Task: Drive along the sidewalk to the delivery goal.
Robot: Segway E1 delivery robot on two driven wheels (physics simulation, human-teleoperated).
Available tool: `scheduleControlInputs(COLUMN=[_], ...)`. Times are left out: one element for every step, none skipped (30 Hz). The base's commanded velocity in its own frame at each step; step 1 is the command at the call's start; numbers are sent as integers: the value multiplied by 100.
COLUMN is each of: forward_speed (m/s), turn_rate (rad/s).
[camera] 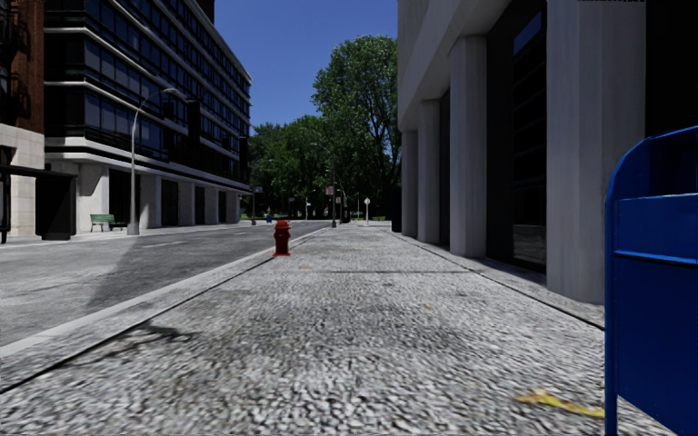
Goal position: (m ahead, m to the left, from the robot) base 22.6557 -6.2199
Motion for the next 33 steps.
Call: scheduleControlInputs(forward_speed=[199,199,199,199,199,199,199,199,199,199,199,199,199,199,199,199,199,199,199,199,199,199,199,199,199,199,199,199,199,199,199,199,199], turn_rate=[0,0,0,0,0,0,0,0,0,0,0,0,0,0,0,0,0,0,0,0,0,0,0,0,0,0,0,0,0,0,0,0,0])
